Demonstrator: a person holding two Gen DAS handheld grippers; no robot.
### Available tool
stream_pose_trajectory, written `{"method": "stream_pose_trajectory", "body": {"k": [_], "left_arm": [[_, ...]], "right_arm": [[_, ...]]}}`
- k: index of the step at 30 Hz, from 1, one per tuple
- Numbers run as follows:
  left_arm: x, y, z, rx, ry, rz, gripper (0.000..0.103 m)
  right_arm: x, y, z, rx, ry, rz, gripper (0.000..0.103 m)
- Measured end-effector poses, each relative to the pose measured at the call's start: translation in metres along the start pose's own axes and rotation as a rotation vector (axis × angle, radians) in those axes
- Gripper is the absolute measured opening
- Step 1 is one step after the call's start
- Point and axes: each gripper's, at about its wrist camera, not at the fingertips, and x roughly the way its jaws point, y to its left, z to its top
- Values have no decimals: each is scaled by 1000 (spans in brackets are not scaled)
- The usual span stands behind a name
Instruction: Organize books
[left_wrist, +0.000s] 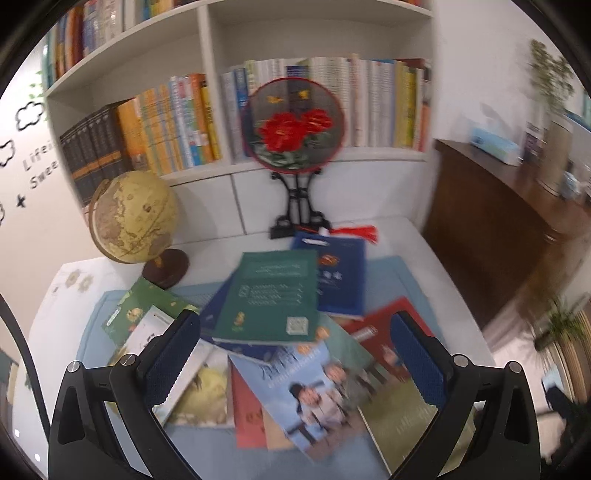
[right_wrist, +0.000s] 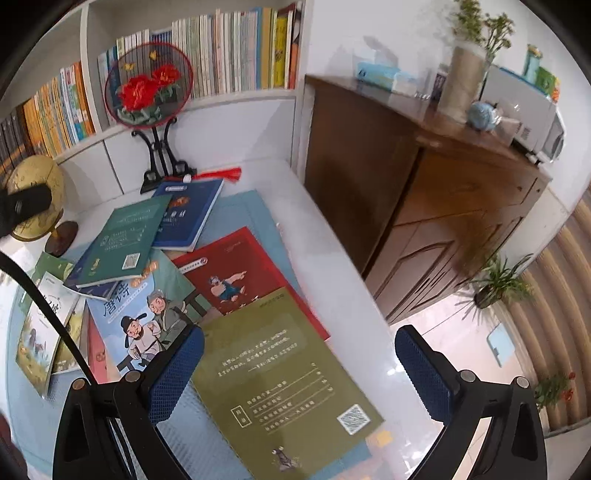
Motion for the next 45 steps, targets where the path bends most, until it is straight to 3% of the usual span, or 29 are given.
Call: {"method": "stream_pose_trajectory", "body": {"k": [2, 5, 12, 24, 45], "left_arm": [[10, -3, -4, 19, -31, 49, 102], [16, 1, -10, 4, 14, 31, 102], [-27, 27, -14, -91, 8, -68, 102], [-85, 42, -2, -89, -64, -46, 102], [-90, 46, -5, -155, -30, -50, 102]], "right_arm": [[7, 1, 0, 6, 12, 24, 103], [9, 6, 0, -17, 14, 18, 103], [-14, 11, 1, -36, -20, 40, 103], [-50, 31, 0, -42, -40, 127, 103], [-58, 40, 12, -101, -81, 93, 103]]}}
